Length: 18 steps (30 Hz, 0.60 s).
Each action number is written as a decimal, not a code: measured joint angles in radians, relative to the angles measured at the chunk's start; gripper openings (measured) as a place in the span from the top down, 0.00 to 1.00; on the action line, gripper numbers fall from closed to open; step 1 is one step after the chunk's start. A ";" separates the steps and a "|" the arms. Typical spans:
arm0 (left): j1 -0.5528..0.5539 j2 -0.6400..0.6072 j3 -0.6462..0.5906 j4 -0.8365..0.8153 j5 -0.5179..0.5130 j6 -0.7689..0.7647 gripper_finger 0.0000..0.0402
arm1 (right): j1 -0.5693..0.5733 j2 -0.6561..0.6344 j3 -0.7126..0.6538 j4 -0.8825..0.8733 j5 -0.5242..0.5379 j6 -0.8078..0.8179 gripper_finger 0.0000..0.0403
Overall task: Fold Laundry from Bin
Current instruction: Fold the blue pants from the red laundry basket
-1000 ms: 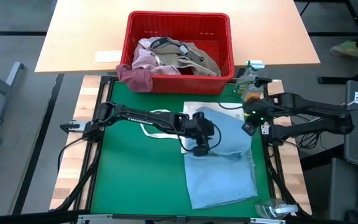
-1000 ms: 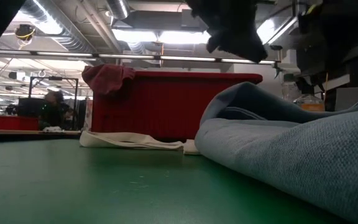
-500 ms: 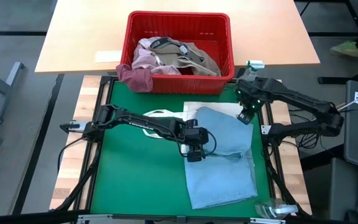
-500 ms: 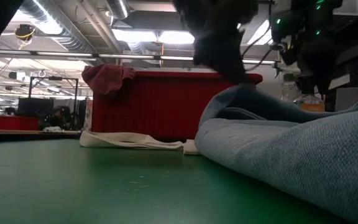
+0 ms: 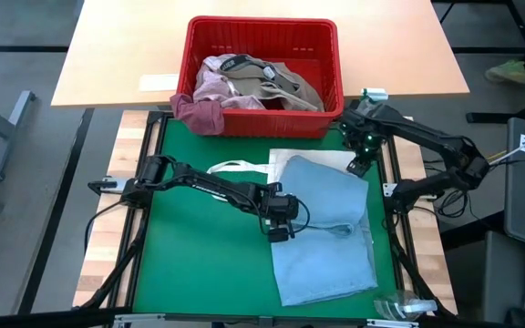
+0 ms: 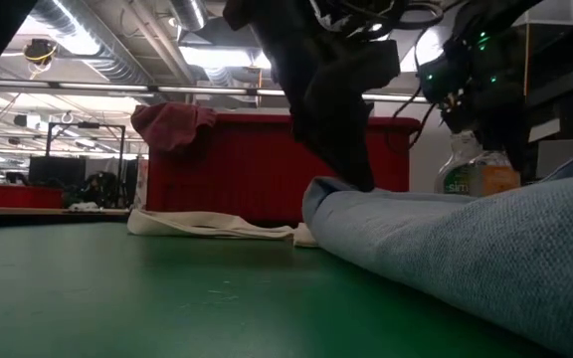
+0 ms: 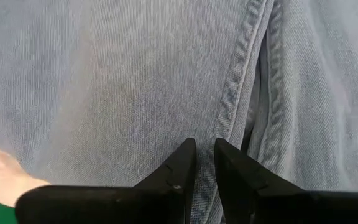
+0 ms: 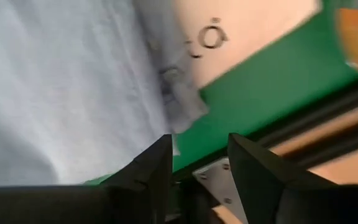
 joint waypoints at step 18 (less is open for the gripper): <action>-0.005 0.000 0.000 0.048 0.000 0.000 0.87 | 0.002 0.171 0.000 -0.039 -0.105 0.004 0.62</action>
